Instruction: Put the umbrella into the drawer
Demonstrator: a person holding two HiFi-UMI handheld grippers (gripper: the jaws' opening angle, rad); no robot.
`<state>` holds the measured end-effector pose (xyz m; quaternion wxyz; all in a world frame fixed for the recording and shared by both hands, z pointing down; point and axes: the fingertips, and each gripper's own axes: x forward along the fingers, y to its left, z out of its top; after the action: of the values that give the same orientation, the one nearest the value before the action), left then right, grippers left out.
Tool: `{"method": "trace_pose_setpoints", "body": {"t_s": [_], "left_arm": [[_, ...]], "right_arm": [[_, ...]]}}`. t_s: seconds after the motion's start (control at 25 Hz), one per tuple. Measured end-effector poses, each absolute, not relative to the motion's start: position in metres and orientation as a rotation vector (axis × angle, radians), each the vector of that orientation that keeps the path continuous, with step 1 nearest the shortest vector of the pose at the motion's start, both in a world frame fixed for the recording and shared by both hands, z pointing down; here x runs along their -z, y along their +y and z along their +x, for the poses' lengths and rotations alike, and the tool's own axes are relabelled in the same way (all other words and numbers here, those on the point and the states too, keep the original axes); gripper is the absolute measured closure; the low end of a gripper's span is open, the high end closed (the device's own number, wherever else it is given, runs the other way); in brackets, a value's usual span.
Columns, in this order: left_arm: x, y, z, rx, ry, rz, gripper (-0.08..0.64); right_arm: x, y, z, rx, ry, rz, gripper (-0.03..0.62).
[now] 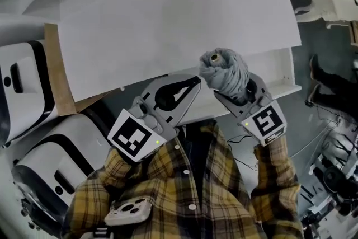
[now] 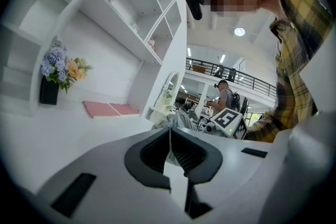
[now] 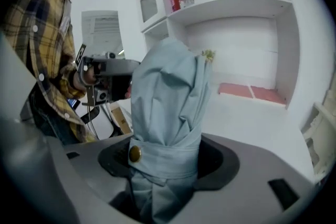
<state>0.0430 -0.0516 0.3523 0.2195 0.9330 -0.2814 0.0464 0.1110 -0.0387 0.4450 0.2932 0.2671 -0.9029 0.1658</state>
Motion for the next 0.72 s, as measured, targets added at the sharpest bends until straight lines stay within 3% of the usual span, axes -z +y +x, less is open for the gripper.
{"method": "trace_pose_setpoints", "body": {"t_s": [0.72], "left_arm": [[-0.372, -0.043, 0.027, -0.161, -0.859, 2.507, 0.534]], "right_arm": [[-0.575, 0.017, 0.098, -0.161, -2.103, 0.028, 0.299]]}}
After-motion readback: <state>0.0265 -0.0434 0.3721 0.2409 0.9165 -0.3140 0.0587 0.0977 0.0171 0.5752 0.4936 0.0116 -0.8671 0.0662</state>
